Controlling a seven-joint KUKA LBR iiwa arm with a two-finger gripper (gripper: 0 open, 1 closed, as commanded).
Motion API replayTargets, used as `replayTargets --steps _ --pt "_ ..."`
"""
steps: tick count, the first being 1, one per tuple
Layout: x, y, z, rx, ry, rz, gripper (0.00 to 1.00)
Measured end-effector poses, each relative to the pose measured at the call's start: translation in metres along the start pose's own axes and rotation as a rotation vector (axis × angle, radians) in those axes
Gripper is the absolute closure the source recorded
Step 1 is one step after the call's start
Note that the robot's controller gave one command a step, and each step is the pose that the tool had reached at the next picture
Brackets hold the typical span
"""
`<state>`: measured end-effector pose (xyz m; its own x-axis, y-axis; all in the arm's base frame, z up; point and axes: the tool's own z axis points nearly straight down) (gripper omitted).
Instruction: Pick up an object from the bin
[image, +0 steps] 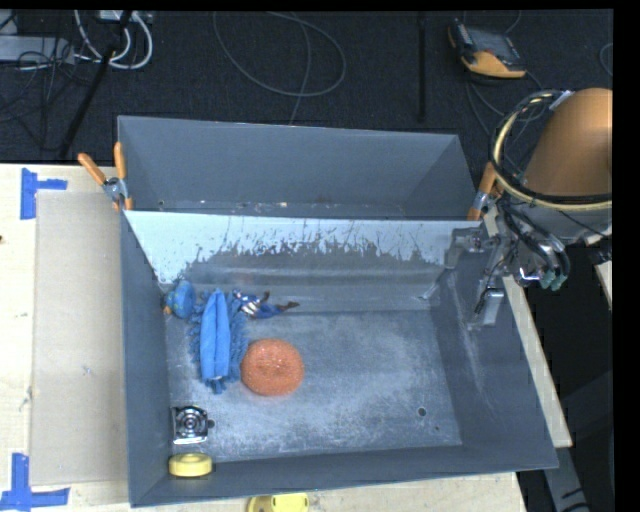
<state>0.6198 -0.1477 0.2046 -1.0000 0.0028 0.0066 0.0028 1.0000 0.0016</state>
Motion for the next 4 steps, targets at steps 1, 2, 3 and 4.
replayTargets --steps 1,2,3,4 --pt "-0.001 0.0 -0.005 0.002 -0.008 -0.003 0.0" --pt "0.025 0.067 0.042 0.002 -0.008 -0.043 0.0" --pt "0.022 0.092 0.054 -0.002 -0.005 -0.024 0.0" --pt "0.003 0.096 0.093 0.003 -0.012 -0.109 0.0"
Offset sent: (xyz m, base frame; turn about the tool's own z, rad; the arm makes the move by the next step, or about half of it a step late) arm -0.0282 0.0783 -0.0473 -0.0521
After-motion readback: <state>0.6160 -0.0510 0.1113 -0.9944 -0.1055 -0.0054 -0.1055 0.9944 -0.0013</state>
